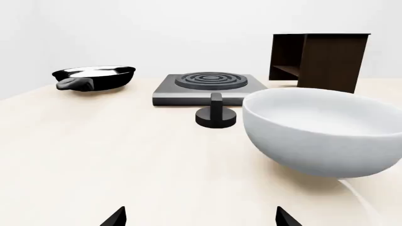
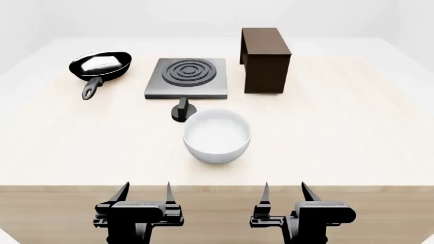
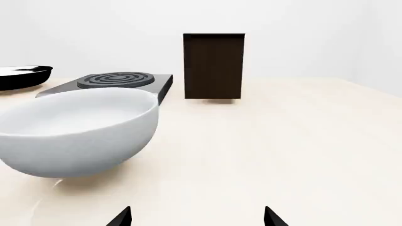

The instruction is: Turn on the stove.

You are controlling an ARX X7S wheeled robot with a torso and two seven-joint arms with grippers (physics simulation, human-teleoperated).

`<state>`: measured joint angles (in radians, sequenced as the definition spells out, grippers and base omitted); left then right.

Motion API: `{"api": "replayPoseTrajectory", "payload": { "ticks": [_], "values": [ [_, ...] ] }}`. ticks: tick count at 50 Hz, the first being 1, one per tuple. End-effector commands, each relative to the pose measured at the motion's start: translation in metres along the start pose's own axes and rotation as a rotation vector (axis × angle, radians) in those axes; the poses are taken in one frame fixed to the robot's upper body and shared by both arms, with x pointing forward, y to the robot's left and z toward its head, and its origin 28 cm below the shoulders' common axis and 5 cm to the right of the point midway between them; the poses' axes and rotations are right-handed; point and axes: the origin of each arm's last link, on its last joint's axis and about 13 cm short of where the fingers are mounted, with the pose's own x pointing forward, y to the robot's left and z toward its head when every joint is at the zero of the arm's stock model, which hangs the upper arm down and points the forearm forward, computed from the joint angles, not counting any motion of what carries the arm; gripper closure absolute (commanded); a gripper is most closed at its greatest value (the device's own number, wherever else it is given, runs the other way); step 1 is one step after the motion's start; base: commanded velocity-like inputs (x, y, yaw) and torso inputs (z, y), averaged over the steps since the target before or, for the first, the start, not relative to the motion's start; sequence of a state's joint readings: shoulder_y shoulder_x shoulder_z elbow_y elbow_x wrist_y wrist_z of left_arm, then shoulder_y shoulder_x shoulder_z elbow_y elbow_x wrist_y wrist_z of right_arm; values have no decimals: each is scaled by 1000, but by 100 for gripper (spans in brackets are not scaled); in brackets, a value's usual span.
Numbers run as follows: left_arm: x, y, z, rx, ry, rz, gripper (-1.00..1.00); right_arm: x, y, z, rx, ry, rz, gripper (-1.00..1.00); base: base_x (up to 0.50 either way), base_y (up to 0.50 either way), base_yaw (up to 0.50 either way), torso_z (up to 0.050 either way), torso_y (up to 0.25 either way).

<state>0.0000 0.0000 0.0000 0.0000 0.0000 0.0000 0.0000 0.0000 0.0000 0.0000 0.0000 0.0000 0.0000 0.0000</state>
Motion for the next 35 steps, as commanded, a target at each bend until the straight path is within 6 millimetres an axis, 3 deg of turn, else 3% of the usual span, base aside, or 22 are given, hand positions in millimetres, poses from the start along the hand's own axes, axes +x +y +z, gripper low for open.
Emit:
{"api": "replayPoseTrajectory", "payload": {
  "ticks": [1, 35],
  "values": [
    [0, 0, 1, 39, -2, 0, -100, 0, 0, 0, -9, 0, 13, -100, 0, 0, 0, 0, 0],
    [2, 1, -1, 1, -1, 3, -100, 4, 1, -2, 16, 24, -10, -100, 0, 0, 0, 0, 0]
  ]
}}
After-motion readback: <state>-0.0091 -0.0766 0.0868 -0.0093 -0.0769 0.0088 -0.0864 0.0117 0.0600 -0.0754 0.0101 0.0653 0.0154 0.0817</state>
